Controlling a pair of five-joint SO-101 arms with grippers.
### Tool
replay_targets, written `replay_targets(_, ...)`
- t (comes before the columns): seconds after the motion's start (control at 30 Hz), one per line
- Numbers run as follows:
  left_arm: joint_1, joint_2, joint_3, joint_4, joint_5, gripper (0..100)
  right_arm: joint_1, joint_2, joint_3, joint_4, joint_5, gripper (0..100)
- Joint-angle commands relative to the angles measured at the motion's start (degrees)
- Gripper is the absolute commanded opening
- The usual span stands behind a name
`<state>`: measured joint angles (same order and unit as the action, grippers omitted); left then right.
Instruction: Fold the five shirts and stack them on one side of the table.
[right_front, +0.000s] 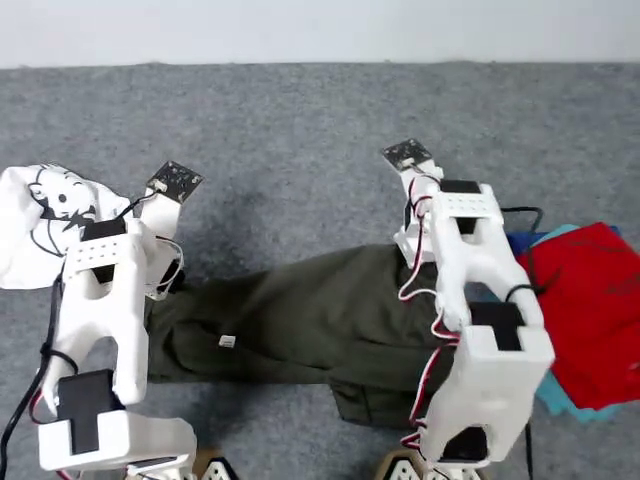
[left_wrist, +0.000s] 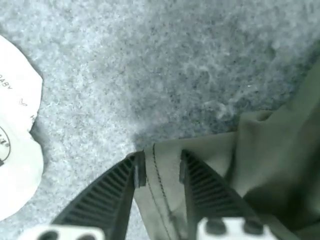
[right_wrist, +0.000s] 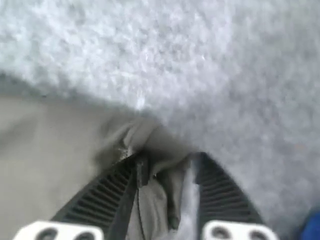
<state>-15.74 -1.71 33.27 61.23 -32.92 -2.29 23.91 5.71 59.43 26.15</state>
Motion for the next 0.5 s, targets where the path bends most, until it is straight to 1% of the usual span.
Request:
replay_targets(0.0, 0.44, 1.58, -0.40, -2.73, 0.44, 12, -0.48, 1.98, -3.78, -0.75, 3.43, 0.8)
replay_targets(0.03, 0.44, 2.99, -0.31, -3.78, 0.44, 12, -0.22, 1.98, -3.87, -0.66, 3.78, 2.0)
replay_targets(0.2, 0.35, 10.90, -3.38, -6.07, 0.88, 12, 2.42, 1.89, -5.80, -0.75, 3.52, 1.0)
replay_targets(0.23, 0.26, 12.22, -4.88, -6.59, 2.55, 12, 3.30, 1.89, -6.42, -0.75, 3.52, 1.0)
replay_targets(0.3, -0.97, 14.95, -9.19, -7.82, 8.09, 12, 5.41, 1.89, -7.47, -0.66, 3.25, 1.0)
replay_targets(0.37, -2.81, 17.67, -14.64, -8.00, 12.84, 12, 7.60, 1.89, -8.26, -0.66, 1.58, 1.0)
replay_targets(0.4, -3.52, 19.16, -17.36, -7.74, 14.24, 12, 8.75, 1.89, -8.35, -0.66, 0.97, 1.0)
replay_targets(0.47, -4.22, 22.07, -21.67, -7.38, 14.77, 12, 10.42, 1.89, -8.44, -0.66, 0.53, 1.0)
